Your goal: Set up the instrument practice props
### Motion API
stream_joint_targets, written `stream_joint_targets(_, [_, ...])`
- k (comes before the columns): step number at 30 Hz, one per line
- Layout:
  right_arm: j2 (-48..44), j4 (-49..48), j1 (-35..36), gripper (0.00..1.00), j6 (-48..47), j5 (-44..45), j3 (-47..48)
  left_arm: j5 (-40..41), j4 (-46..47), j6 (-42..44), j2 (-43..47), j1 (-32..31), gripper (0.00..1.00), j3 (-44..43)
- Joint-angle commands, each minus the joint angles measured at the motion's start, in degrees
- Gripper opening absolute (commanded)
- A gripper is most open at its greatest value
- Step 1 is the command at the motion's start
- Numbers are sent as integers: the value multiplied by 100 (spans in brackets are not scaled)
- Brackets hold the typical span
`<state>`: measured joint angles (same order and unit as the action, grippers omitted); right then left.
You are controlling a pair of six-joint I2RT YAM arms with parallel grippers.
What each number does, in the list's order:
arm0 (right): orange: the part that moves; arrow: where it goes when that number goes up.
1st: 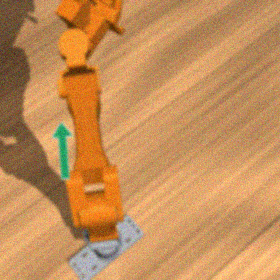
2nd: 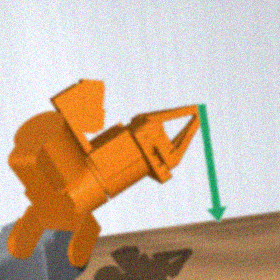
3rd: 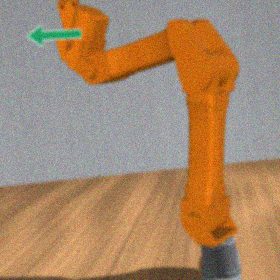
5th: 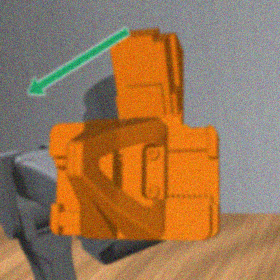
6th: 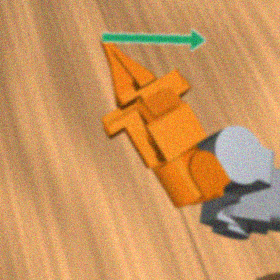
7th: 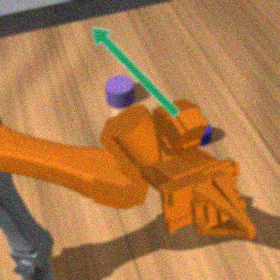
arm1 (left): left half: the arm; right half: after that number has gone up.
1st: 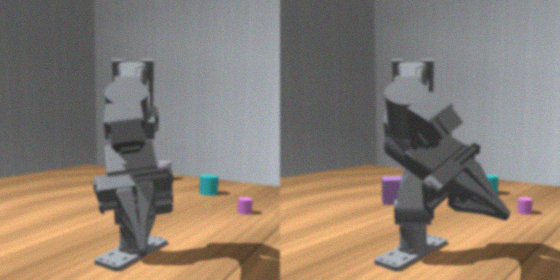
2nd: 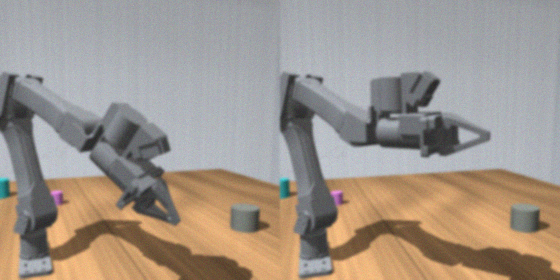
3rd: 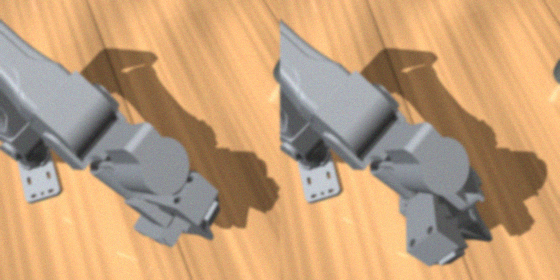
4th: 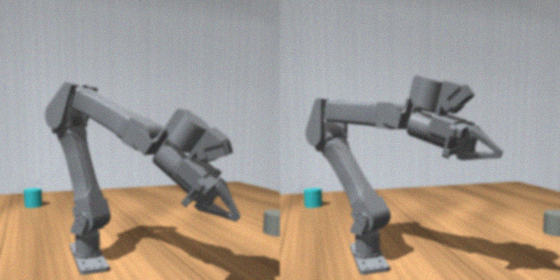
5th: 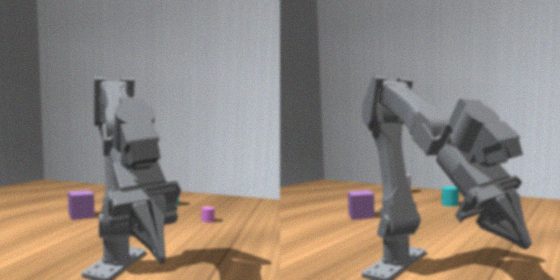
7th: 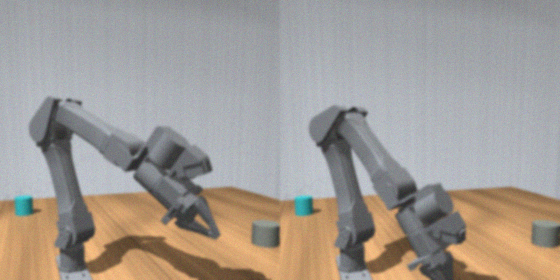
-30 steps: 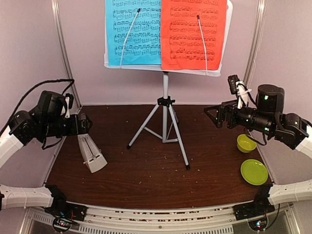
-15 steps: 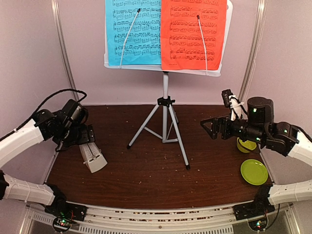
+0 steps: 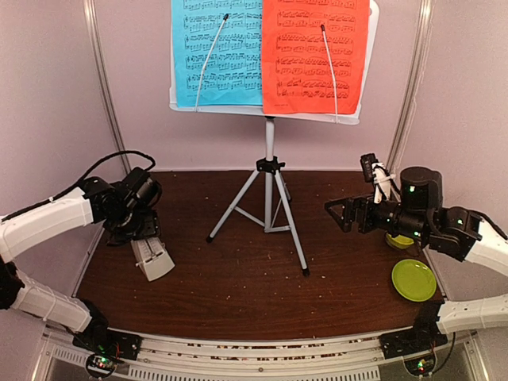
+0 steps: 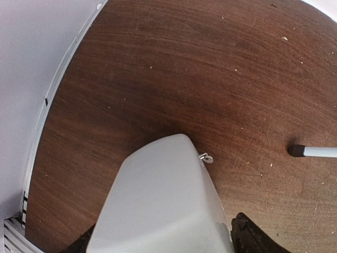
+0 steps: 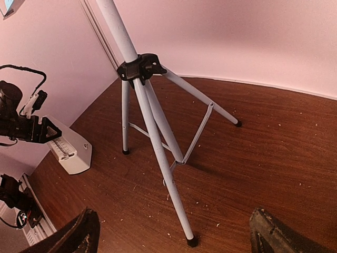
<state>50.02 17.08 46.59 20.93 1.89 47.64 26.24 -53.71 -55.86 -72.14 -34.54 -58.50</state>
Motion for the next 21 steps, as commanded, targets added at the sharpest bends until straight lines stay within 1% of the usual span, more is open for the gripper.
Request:
stream_joint_targets(1, [-100,-229,26,100,54,-40,-109,56,213,-3,11,-175,70,-202])
stream_joint_targets(4, [-98,-262,33,100,54,-46,-124,30,206,-32,24,-363,61,-264])
stream_joint_targets(9, [-106,-271,37,100,48,-64,-139,56,160,-174,-15,-824,55,-449])
stream_joint_targets(12, [-106,-270,41,100,43,-83,-145,-6,159,-234,-143,-1295,52,-632])
stream_joint_targets(17, [-106,-295,52,100,26,-108,-162,33,268,-156,-618,-2140,52,-1063])
stream_joint_targets(21, [-116,-310,61,100,47,-143,-206,54,357,-20,-1040,-2501,51,-1424])
